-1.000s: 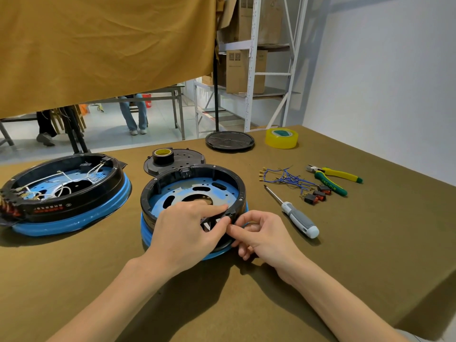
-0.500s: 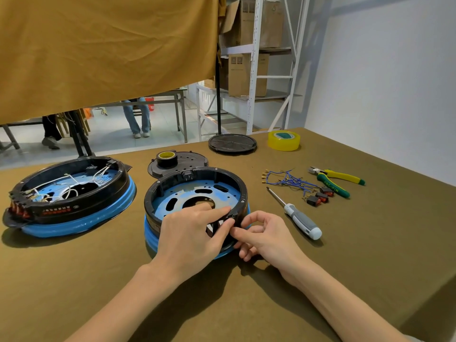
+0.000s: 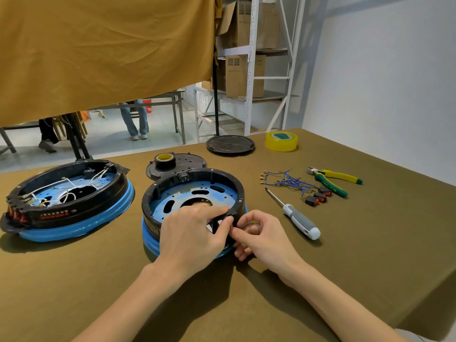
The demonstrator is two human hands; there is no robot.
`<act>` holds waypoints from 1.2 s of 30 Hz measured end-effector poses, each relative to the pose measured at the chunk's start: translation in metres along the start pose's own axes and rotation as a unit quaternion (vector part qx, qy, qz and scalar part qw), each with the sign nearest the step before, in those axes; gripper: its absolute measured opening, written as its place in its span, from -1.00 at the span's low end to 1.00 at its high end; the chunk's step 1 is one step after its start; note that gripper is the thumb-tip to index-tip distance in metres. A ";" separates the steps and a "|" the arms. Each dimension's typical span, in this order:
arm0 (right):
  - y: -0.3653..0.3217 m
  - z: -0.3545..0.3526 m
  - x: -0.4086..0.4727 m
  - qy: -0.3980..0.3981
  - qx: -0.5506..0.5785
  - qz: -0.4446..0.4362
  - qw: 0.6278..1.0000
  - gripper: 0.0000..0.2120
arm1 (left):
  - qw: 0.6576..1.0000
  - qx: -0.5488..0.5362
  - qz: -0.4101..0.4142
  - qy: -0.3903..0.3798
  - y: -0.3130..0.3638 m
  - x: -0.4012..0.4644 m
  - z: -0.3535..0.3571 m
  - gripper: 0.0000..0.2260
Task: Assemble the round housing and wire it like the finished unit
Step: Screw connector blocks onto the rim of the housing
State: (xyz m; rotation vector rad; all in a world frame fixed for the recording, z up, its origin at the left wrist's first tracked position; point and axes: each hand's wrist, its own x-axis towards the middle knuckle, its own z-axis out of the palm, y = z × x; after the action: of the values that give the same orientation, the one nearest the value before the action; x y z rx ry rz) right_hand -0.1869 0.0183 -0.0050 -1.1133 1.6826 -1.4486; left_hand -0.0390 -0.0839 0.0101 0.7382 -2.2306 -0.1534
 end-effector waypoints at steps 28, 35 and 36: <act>0.021 -0.129 0.059 0.229 -0.503 0.076 0.830 -0.74 | 0.998 -0.005 0.044 -0.049 -0.004 0.005 -0.005 -0.68; -0.002 -0.111 0.048 0.282 -0.351 -0.049 0.891 -0.81 | 0.995 -0.011 0.066 -0.078 -0.010 0.006 -0.006 -0.63; -0.008 -0.101 0.043 0.282 -0.312 -0.084 0.903 -0.84 | 0.994 -0.019 0.069 -0.084 -0.012 0.007 -0.006 -0.63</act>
State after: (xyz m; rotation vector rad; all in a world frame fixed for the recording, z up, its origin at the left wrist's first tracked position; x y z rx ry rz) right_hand -0.2930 0.0228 0.0237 -1.2544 2.6508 -1.4631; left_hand -0.0329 -0.0970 0.0150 0.5658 -2.4232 -0.1969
